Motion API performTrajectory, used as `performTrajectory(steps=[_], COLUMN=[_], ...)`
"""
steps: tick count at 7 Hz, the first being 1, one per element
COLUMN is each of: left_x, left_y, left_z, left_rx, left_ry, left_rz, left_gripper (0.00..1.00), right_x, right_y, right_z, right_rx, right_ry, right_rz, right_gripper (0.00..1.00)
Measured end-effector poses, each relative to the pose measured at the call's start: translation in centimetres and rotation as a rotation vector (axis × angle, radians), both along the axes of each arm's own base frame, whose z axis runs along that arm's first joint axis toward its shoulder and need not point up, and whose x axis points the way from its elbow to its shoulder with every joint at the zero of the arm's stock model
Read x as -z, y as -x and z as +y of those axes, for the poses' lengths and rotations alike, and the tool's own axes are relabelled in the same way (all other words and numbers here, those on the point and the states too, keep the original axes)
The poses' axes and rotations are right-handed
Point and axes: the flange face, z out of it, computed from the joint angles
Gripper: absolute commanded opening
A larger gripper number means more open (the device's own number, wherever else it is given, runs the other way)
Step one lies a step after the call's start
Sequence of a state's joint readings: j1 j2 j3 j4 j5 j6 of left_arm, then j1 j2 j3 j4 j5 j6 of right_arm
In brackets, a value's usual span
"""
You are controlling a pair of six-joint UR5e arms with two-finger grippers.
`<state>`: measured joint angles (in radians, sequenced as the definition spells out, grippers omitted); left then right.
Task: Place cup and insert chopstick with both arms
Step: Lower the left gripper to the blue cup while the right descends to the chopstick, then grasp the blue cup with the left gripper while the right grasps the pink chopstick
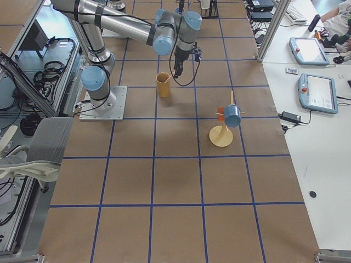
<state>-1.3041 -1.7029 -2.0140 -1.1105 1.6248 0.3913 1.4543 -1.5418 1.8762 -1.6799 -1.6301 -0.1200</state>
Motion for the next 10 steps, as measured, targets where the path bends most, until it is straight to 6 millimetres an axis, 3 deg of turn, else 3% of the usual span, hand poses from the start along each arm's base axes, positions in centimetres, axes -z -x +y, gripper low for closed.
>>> performTrajectory(steps=[1, 2, 5, 7, 8, 9, 10], left_x=[1.3, 1.9, 1.5, 0.0, -1.3, -2.6, -3.9], left_y=[0.0, 0.0, -0.1, 0.0, 1.0, 3.2, 6.7], left_z=[0.3, 0.4, -0.1, -1.5, -2.6, -3.7, -4.9], left_rx=[-0.002, -0.005, -0.022, -0.128, -0.182, -0.212, -0.233], left_ry=[-0.022, -0.031, -0.013, 0.024, 0.049, 0.074, 0.105], left_rz=[0.004, 0.006, 0.000, -0.023, -0.031, -0.033, -0.027], left_gripper=[0.05, 0.00, 0.00, 0.00, 0.00, 0.00, 0.00], right_x=[0.0, 0.0, -0.3, -0.9, -1.4, -2.2, -3.4], right_y=[0.0, 0.0, -0.1, -0.4, -0.7, -0.8, -0.8], right_z=[0.0, 0.0, -0.1, -0.1, -0.2, -0.4, -0.4], right_rx=[-0.007, -0.011, -0.018, -0.021, -0.019, -0.017, -0.017], right_ry=[0.000, 0.002, 0.009, 0.025, 0.040, 0.060, 0.073], right_rz=[-0.005, -0.008, -0.016, -0.042, -0.068, -0.081, -0.084], right_gripper=[0.19, 0.05, 0.00, 0.00, 0.00, 0.00, 0.00])
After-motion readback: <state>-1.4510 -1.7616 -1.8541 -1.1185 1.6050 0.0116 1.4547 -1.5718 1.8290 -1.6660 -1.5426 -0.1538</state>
